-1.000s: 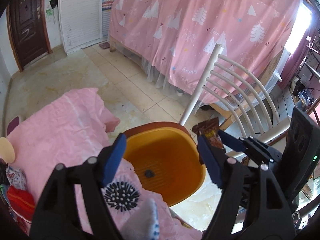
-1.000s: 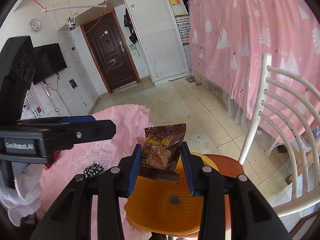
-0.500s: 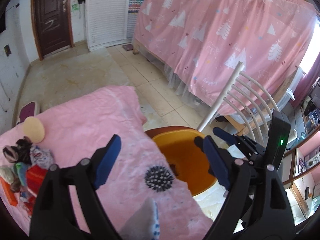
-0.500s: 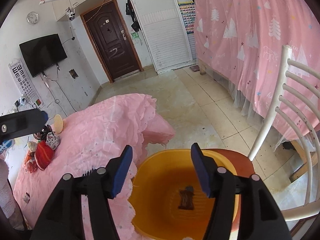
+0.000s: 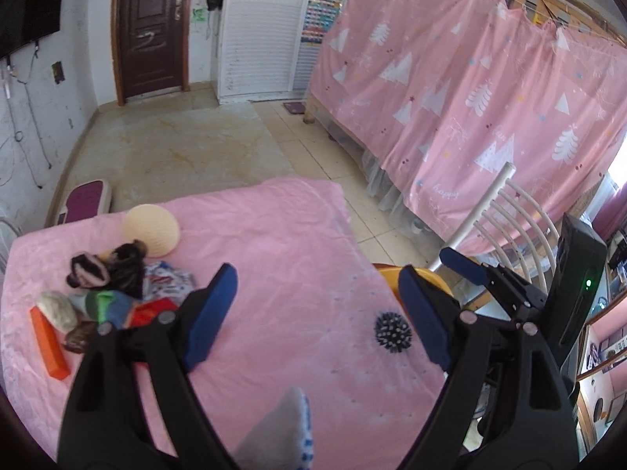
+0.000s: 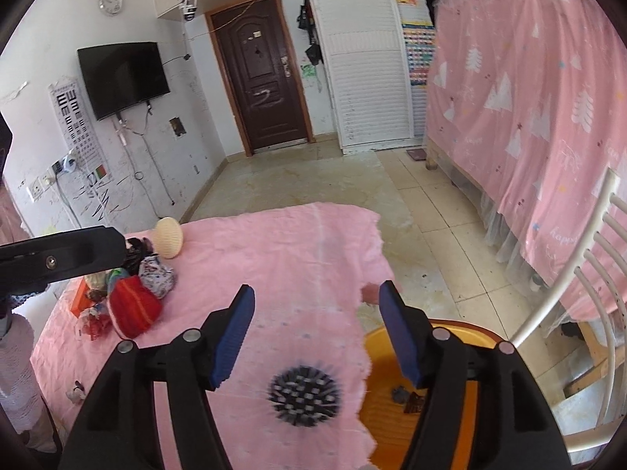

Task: Collect trash
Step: 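Move both tools back over the bed toward the remaining items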

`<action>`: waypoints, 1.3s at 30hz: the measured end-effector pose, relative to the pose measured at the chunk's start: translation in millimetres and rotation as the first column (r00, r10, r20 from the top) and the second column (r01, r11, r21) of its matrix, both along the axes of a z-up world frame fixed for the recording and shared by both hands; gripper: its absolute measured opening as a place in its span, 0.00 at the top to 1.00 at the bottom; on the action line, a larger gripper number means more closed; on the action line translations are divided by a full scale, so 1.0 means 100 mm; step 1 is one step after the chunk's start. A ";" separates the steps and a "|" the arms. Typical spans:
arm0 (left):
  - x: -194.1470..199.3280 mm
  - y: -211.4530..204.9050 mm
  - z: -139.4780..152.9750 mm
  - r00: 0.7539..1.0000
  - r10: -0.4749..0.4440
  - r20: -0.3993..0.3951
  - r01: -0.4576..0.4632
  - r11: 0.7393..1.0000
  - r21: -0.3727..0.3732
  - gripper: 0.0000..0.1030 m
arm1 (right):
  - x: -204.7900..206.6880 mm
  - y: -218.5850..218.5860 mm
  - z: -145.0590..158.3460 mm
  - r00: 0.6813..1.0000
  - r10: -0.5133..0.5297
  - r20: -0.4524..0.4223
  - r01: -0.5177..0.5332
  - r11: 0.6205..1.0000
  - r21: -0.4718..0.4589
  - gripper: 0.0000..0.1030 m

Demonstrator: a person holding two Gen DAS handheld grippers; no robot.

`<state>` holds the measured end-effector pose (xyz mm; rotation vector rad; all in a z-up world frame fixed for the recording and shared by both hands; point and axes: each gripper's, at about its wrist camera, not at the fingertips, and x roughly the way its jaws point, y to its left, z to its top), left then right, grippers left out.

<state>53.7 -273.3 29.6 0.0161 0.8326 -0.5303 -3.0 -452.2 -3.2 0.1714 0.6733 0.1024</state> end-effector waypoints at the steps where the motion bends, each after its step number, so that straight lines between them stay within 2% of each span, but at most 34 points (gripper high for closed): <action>1: 0.00 0.10 0.02 1.000 0.017 0.010 -0.017 1.000 -0.004 0.22 | 0.02 0.07 0.02 1.000 0.012 0.002 -0.012 1.000 -0.003 0.43; 8: 0.03 0.65 0.05 0.994 0.106 0.034 -0.106 0.994 -0.006 0.19 | 0.15 0.63 0.06 0.995 0.104 -0.006 -0.104 0.994 -0.021 0.36; 23: 0.10 1.77 -0.11 0.959 0.284 0.021 -0.285 0.958 0.024 0.19 | 0.41 1.59 -0.07 0.966 0.250 -0.060 -0.251 0.968 -0.007 0.33; 30: 0.19 2.22 -0.34 0.934 0.357 -0.015 -0.356 0.933 0.046 0.19 | 0.54 1.91 -0.23 0.946 0.303 -0.117 -0.307 0.952 -0.009 0.29; 34: 0.29 2.46 -0.55 0.908 0.416 -0.054 -0.412 0.908 0.072 0.19 | 0.60 1.99 -0.30 0.937 0.322 -0.137 -0.326 0.945 -0.006 0.25; 39: 0.40 2.65 -0.77 0.885 0.453 -0.106 -0.445 0.891 0.095 0.19 | 0.66 2.06 -0.36 0.928 0.339 -0.156 -0.344 0.939 -0.005 0.23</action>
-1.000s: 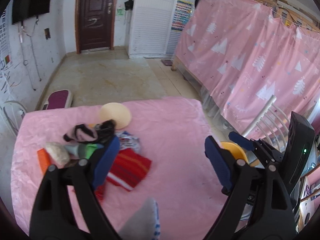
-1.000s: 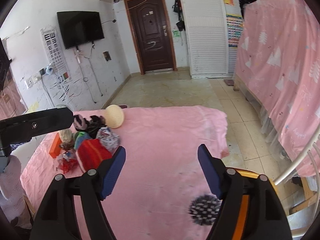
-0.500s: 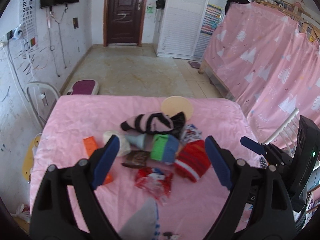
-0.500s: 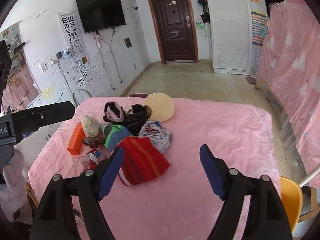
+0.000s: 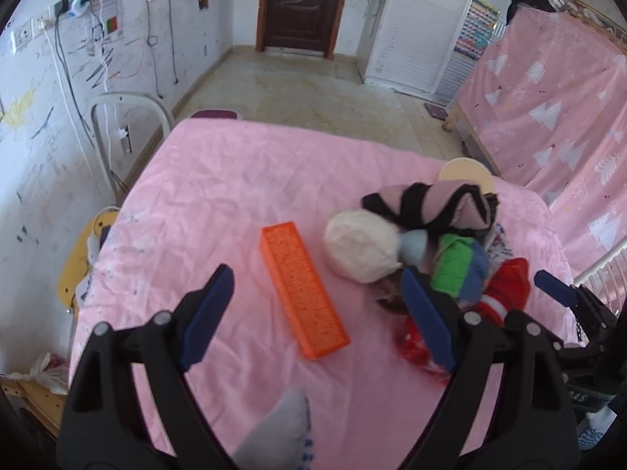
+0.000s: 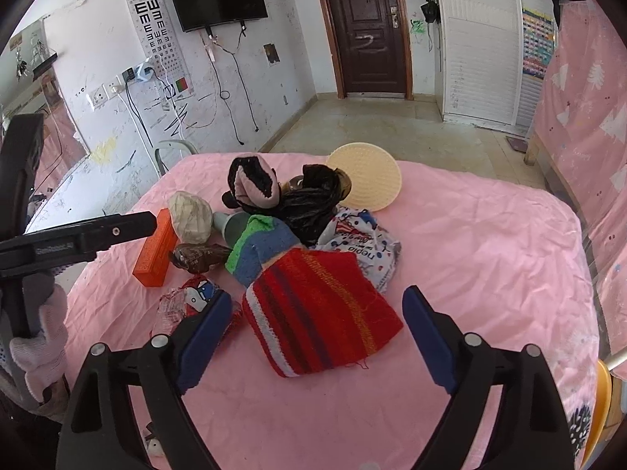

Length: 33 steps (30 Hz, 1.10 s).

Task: Collect trash
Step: 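Move both tools back over the bed toward the remaining items, then grasp the orange plastic box with the left tool while the right tool grasps the red knit cloth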

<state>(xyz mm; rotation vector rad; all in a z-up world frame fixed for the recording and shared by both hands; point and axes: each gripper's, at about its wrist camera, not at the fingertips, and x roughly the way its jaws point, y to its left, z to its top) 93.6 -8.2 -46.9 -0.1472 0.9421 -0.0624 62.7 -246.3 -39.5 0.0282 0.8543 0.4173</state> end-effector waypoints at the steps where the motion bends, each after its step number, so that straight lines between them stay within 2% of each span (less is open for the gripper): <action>1: 0.03 0.01 -0.03 1.000 0.005 -0.008 -0.005 1.000 0.005 0.19 | 0.01 0.01 -0.01 1.000 0.003 -0.002 -0.003 1.000 0.000 0.23; 10: 0.15 0.04 -0.30 0.997 0.025 -0.075 -0.022 0.999 0.043 0.19 | 0.04 -0.01 -0.07 1.000 0.007 -0.023 -0.007 1.000 0.003 0.23; 20: 0.21 0.00 -0.38 0.996 0.027 -0.090 -0.020 0.997 0.080 0.21 | 0.08 0.00 -0.15 1.000 -0.006 -0.031 0.006 1.000 -0.014 0.23; 24: 0.22 0.00 -0.40 0.995 0.024 -0.094 -0.015 0.995 0.100 0.34 | 0.05 -0.01 -0.14 1.000 -0.014 -0.021 0.014 1.000 -0.023 0.24; 25: 0.22 -0.01 -0.40 0.996 0.023 -0.091 -0.013 0.994 0.112 0.40 | 0.05 0.00 -0.14 1.000 -0.015 -0.019 0.015 1.000 -0.025 0.26; 27: 0.20 -0.01 -0.39 0.996 0.017 -0.089 -0.007 0.994 0.113 0.46 | 0.05 0.02 -0.15 1.000 -0.017 -0.021 0.017 0.999 -0.032 0.39; 31: 0.13 -0.06 -0.37 0.997 0.018 -0.080 -0.008 0.992 0.124 0.69 | 0.02 0.04 -0.18 0.999 -0.015 -0.032 0.013 0.999 -0.051 0.51; 33: 0.11 -0.05 -0.36 0.996 0.027 -0.080 -0.018 0.993 0.117 0.76 | 0.00 0.04 -0.17 1.000 -0.007 -0.030 0.006 0.999 -0.054 0.65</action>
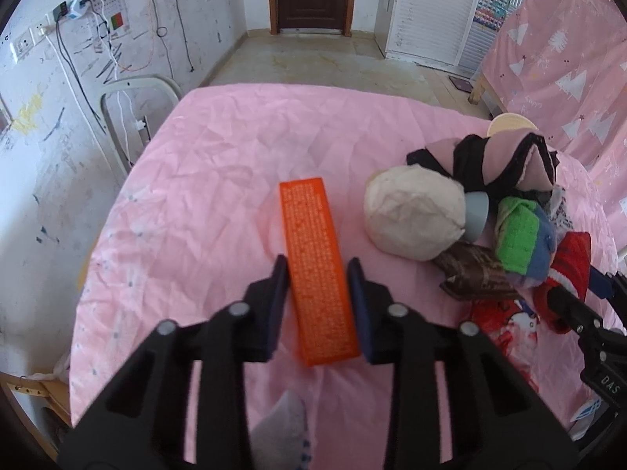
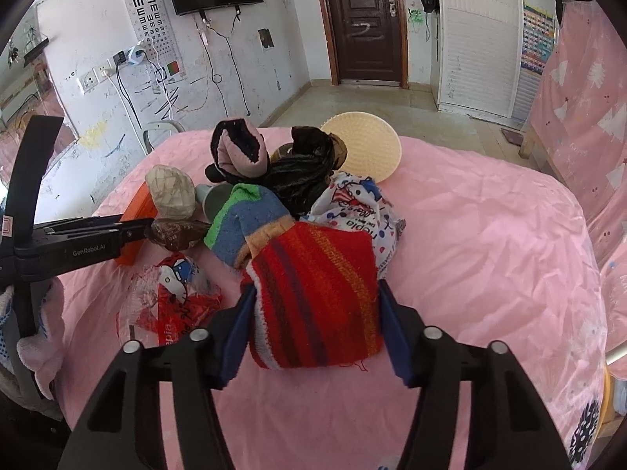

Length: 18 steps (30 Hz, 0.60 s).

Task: Collect trash
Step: 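Grasp the orange plastic box with the left tool while the right tool grasps the red knit cloth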

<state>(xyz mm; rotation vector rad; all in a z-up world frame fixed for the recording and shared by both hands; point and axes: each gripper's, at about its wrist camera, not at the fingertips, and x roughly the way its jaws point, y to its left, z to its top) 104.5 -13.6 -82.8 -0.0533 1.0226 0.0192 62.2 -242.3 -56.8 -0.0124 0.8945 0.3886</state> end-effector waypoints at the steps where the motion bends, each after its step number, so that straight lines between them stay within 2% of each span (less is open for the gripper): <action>1: -0.01 0.00 0.00 1.000 0.003 0.000 -0.003 1.000 -0.003 0.79 | -0.01 0.01 0.01 1.000 0.001 0.004 -0.001 1.000 -0.004 0.69; 3: -0.05 0.00 0.02 1.000 0.004 0.001 -0.004 1.000 -0.010 0.79 | -0.04 0.02 0.03 1.000 0.004 0.014 -0.004 1.000 -0.012 0.79; 5: -0.09 -0.02 0.03 1.000 0.010 0.010 -0.010 1.000 -0.008 0.79 | -0.08 0.02 0.07 1.000 0.004 0.029 -0.003 1.000 -0.013 0.82; 18: -0.40 -0.12 0.49 0.994 0.004 0.110 -0.002 1.000 -0.019 0.79 | -0.42 -0.24 0.46 0.988 -0.043 0.147 0.038 0.999 0.035 0.83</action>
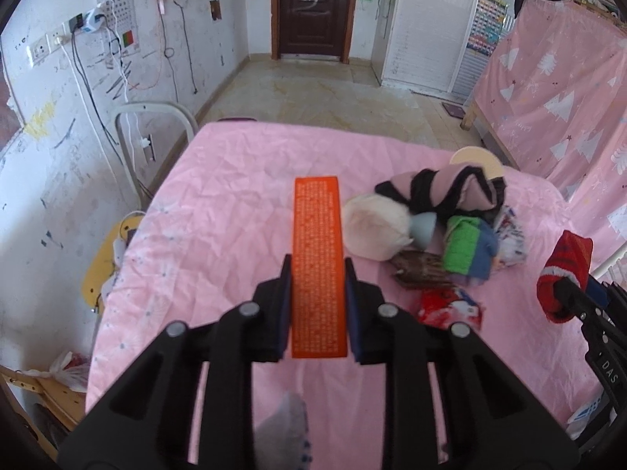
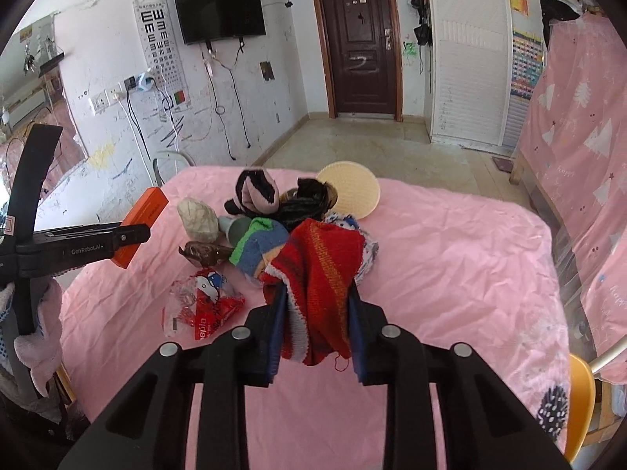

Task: Collect trash
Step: 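Grasp the orange plastic box with the left tool while the right tool grasps the red knit cloth, then carry both items to the orange bucket and open both tools to drop them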

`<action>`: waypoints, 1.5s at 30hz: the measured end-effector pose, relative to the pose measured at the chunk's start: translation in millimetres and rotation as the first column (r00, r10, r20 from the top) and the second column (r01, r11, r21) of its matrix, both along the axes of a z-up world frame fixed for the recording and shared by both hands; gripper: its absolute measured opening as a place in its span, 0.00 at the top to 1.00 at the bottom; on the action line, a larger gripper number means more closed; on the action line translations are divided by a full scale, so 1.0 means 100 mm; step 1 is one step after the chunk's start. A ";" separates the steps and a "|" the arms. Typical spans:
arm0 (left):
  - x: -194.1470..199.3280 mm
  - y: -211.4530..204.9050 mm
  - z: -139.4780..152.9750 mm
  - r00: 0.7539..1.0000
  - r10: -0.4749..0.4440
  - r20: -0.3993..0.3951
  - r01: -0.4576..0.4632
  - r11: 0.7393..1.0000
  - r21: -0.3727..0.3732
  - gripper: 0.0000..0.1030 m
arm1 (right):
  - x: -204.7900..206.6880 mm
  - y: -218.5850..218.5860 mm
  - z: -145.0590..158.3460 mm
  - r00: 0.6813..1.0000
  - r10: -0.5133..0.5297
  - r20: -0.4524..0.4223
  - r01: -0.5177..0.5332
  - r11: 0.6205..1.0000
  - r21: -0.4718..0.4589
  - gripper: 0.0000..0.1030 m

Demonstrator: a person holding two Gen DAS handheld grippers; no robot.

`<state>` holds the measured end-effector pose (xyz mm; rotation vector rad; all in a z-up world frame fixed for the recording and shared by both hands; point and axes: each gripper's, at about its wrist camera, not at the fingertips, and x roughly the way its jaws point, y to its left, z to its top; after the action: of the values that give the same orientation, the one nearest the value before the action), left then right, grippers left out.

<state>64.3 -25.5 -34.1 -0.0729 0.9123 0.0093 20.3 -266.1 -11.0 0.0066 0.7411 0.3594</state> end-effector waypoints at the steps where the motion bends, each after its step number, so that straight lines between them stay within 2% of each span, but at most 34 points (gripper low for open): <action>1: -0.03 -0.05 0.06 1.000 -0.007 0.012 0.007 1.000 0.001 0.79 | -0.02 -0.03 0.03 1.000 -0.006 0.009 0.006 1.000 0.004 0.83; 9: -0.18 -0.48 0.40 0.993 -0.078 0.084 0.076 0.997 0.027 0.79 | -0.26 -0.47 0.28 0.992 -0.091 0.086 0.088 0.995 0.040 0.83; 15: -0.23 -0.99 0.55 0.979 -0.169 0.112 0.163 0.985 0.057 0.79 | -0.44 -0.88 0.38 0.977 -0.172 0.126 0.165 0.984 0.071 0.82; 30: -0.31 -2.21 0.53 0.921 -0.378 0.091 0.369 0.924 0.096 0.79 | -0.81 -1.95 0.29 0.923 -0.362 0.130 0.347 0.930 0.124 0.82; 36: -0.32 -2.68 0.48 0.881 -0.469 0.068 0.463 0.882 0.084 0.79 | -0.93 -2.31 0.19 0.897 -0.425 0.118 0.412 0.903 0.120 0.82; 42: -0.31 -3.17 0.38 0.809 -0.587 0.028 0.588 0.808 -0.042 0.79 | -0.98 -2.65 -0.03 0.879 -0.472 0.065 0.462 0.879 0.121 0.82; 45: -0.31 -3.37 0.33 0.787 -0.616 0.019 0.616 0.785 -0.059 0.79 | -0.96 -2.73 -0.19 0.878 -0.478 0.031 0.472 0.873 0.122 0.82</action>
<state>33.0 -362.8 -1.6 0.1741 0.9031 -0.6368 -76.2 -539.5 -29.7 0.2802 0.6334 -0.0734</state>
